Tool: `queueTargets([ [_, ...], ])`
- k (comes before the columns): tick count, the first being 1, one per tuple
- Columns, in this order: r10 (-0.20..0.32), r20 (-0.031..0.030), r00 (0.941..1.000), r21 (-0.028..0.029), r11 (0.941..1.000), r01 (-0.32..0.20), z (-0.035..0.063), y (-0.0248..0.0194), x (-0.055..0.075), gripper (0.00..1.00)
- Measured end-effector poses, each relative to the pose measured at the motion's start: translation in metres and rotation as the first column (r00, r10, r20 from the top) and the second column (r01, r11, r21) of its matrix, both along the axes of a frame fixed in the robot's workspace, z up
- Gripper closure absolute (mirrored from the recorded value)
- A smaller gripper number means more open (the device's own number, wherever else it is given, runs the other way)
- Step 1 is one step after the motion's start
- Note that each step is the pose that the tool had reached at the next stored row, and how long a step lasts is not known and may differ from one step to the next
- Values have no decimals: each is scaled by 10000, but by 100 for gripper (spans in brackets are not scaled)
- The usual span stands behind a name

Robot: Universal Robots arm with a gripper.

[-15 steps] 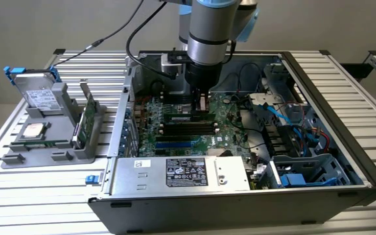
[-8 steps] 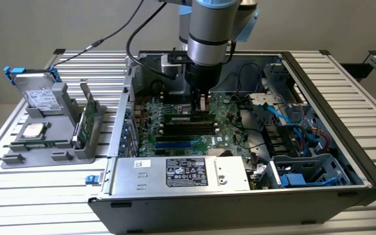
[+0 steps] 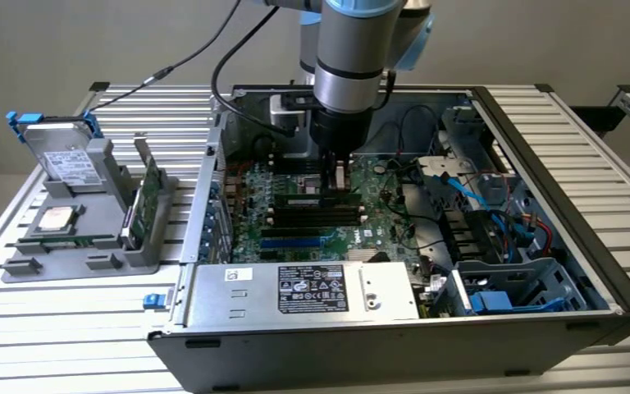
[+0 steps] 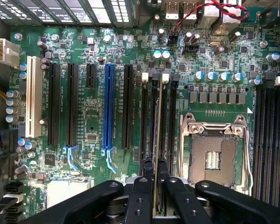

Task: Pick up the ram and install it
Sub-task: 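Insert the ram into the slot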

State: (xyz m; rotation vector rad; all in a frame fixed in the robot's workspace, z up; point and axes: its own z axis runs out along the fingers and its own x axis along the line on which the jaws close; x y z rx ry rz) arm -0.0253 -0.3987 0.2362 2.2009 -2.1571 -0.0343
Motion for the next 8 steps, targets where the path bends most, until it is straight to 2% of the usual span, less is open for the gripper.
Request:
queueTargets([
  [3,53,0,10000,-65,10000,-53,-10,-3,1,85],
  [8,153,-2,9999,-213,9997,-153,-30,-5,0,85],
])
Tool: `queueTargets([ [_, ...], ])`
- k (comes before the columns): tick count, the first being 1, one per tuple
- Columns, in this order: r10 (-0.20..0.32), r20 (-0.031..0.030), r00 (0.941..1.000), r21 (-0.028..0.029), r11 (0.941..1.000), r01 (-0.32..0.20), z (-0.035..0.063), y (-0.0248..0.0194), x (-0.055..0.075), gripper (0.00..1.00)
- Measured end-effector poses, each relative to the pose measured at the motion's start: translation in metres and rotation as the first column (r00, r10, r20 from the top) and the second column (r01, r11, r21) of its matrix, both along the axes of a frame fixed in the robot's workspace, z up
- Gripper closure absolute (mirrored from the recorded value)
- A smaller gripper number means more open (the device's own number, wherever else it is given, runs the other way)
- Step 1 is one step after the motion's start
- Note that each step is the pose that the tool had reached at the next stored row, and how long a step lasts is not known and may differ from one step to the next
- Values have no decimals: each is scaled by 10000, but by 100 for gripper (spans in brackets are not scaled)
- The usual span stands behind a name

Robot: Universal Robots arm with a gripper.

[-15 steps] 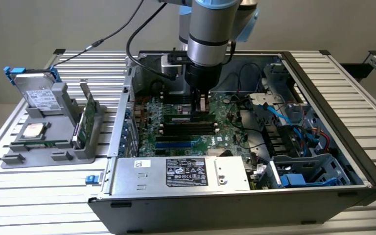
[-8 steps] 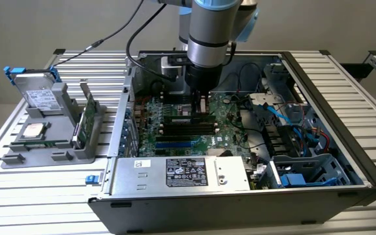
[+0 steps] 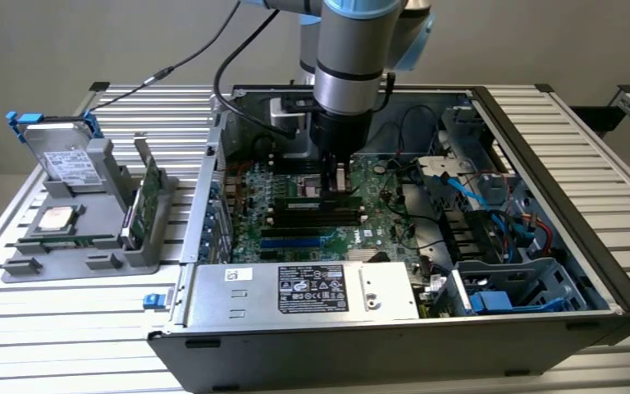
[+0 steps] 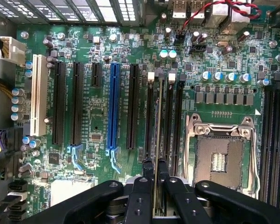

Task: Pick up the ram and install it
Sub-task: 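Insert the ram into the slot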

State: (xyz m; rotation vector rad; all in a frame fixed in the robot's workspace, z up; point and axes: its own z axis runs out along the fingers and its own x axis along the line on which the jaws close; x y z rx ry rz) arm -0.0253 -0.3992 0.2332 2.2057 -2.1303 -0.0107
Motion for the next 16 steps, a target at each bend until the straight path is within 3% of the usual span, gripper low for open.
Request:
queueTargets([
  [6,133,-1,9999,-196,9997,-133,-21,0,0,85],
  [12,160,-2,9999,-282,9995,-160,-64,0,0,85],
  [16,160,-3,9999,-292,9994,-160,-71,0,0,85],
])
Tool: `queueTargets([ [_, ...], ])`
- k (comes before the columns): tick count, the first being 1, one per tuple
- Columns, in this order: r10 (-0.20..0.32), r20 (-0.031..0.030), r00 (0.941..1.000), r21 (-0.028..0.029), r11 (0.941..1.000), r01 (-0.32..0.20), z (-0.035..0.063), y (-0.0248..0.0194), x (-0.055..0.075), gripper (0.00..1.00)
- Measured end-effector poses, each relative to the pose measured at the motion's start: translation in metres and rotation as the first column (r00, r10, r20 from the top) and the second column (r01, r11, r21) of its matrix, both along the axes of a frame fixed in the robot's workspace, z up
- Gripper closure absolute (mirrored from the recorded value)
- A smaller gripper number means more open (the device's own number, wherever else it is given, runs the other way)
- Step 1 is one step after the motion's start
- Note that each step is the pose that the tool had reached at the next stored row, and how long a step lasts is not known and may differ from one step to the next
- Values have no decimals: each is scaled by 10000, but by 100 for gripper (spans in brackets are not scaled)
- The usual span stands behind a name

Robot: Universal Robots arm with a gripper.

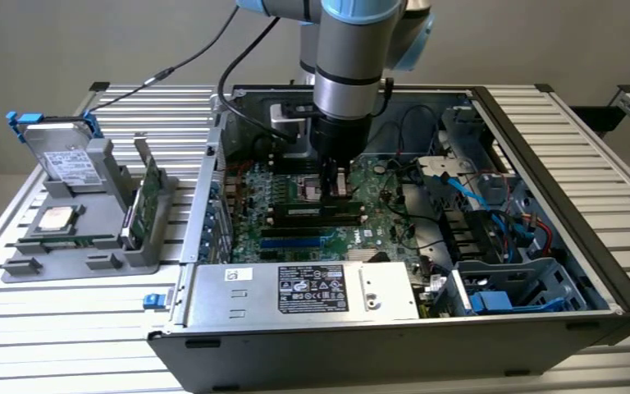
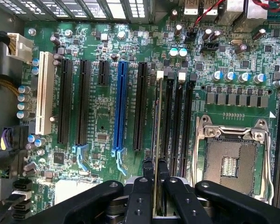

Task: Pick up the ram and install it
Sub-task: 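Insert the ram into the slot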

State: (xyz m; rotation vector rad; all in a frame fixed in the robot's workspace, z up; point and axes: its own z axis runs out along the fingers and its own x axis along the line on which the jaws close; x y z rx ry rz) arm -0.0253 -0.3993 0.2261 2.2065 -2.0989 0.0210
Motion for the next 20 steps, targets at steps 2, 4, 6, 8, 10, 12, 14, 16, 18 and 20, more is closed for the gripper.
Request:
queueTargets([
  [2,-1,0,10000,0,10000,1,-3,0,0,85],
  [4,0,-7,10000,-1,10000,0,-3,0,3,85],
  [6,0,-29,10000,0,10000,0,-4,0,8,85],
  [8,0,-66,10000,0,10000,0,-4,0,14,85],
  [10,-1,-104,9999,0,10000,1,-4,0,14,85],
  [12,-2,-108,9999,4,10000,2,-11,1,14,85],
  [14,0,-111,9999,1,10000,0,-21,0,15,85],
  [16,0,-110,9999,1,10000,0,-34,0,15,85],
  [18,0,-113,9999,-3,10000,0,-37,0,15,85],
  [20,0,-112,9999,3,10000,0,-48,1,15,85],
])
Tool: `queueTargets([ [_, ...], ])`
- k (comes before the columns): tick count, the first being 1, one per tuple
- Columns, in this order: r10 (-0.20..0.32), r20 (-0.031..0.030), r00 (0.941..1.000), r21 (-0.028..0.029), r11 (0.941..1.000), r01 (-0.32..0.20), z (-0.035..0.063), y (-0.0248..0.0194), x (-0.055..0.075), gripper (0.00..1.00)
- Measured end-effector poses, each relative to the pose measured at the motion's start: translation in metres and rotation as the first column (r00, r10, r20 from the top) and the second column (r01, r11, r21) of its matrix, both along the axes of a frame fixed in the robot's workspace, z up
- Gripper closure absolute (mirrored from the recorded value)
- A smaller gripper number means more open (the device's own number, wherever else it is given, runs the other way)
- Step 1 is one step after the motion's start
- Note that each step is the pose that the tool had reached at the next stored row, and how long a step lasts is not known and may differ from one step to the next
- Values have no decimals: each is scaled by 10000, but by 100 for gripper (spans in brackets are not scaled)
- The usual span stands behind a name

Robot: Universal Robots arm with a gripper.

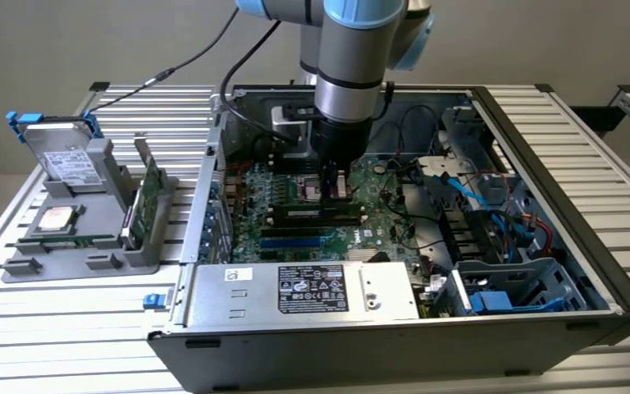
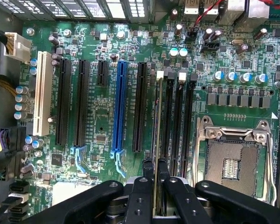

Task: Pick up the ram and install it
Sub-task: 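Insert the ram into the slot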

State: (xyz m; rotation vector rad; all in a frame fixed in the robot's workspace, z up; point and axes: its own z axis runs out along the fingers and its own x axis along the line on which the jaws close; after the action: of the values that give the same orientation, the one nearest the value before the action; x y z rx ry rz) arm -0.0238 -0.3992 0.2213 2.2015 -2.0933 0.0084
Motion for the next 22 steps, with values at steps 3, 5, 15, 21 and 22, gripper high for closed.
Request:
queueTargets([
  [3,0,-1,10000,-4,10000,0,-17,-1,0,85],
  [5,0,-4,10000,-5,10000,0,-19,-1,-1,85],
  [15,0,-10,10000,-2,10000,0,-51,-1,0,85],
  [21,0,-13,10000,-6,10000,0,-64,-1,3,85],
  [22,1,-13,10000,-7,10000,-1,-64,-1,5,85],
])
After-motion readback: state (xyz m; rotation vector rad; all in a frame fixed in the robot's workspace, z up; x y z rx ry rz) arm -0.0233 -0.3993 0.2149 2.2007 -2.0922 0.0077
